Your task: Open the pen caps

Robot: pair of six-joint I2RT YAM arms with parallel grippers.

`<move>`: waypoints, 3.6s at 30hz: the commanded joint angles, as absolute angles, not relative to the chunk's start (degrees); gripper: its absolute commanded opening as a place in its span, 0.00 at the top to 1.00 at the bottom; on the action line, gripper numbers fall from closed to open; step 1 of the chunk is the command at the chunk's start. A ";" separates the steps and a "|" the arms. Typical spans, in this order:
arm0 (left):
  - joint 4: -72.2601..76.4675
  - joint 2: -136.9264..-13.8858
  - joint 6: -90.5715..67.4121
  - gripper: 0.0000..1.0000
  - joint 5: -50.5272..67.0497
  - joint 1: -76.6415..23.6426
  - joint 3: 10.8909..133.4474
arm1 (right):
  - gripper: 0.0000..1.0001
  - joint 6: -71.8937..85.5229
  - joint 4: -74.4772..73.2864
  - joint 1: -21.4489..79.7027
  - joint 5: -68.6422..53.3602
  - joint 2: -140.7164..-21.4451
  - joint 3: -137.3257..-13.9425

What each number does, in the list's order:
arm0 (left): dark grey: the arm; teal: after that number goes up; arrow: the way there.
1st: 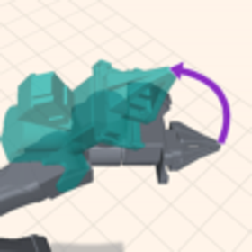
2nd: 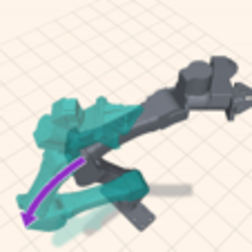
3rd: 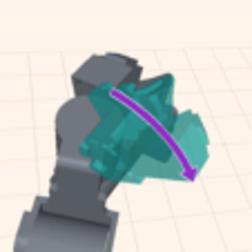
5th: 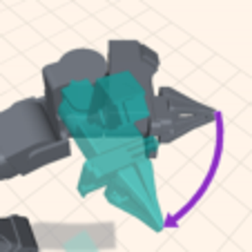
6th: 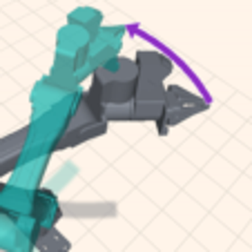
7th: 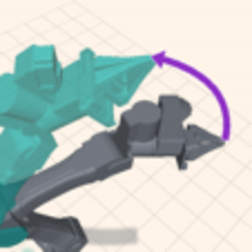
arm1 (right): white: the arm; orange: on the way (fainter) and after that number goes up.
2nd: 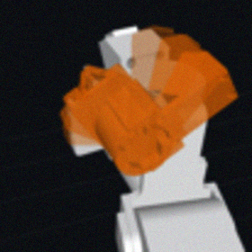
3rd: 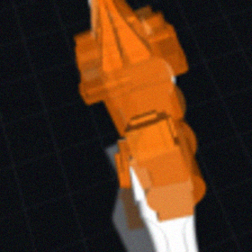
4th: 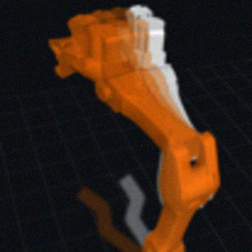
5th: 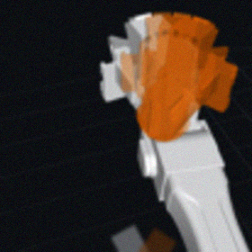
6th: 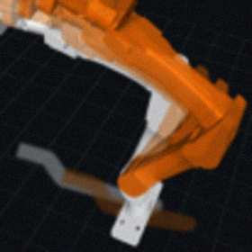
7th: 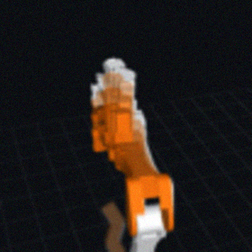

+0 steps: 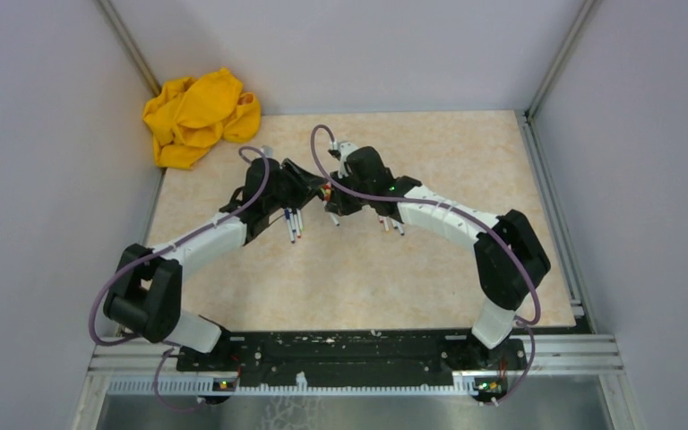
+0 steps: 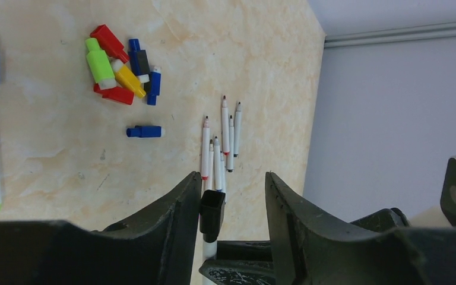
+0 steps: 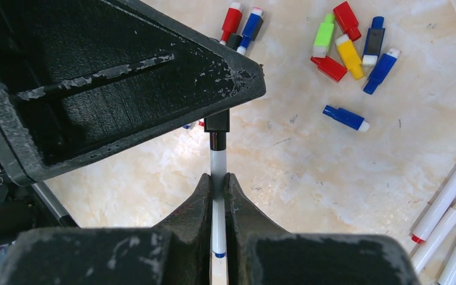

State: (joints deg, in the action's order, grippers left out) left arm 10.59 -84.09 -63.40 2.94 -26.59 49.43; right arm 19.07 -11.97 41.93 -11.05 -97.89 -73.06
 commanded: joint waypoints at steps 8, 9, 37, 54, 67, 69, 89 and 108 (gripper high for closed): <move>14.64 -86.66 -65.30 0.51 7.38 -26.04 48.30 | 1.00 18.22 -8.81 40.78 -12.83 -97.35 -75.24; 14.97 -86.72 -65.28 0.54 7.49 -26.02 48.15 | 1.00 18.26 -8.90 40.79 -12.90 -97.46 -75.31; 21.27 -87.30 -65.69 1.00 11.05 -25.75 46.14 | 1.00 16.93 -8.83 40.53 -13.67 -101.75 -77.25; 21.28 -105.74 -63.69 1.00 10.51 -17.73 57.99 | 1.00 16.60 -6.06 39.87 -6.49 -94.12 -61.83; 8.57 -107.15 -54.32 0.87 2.28 -20.45 63.27 | 1.00 16.06 -8.71 36.92 5.28 -101.82 -67.18; 8.15 -107.64 -54.02 0.87 1.69 -20.55 63.43 | 1.00 16.04 -8.68 36.78 6.18 -103.61 -68.02; 7.38 -112.76 -52.35 0.72 2.42 -21.39 66.17 | 0.93 15.60 -14.30 36.25 18.59 -112.86 -74.43; 7.03 -111.64 -52.47 0.64 1.71 -21.82 65.03 | 0.75 15.58 -13.60 35.95 18.76 -112.68 -73.28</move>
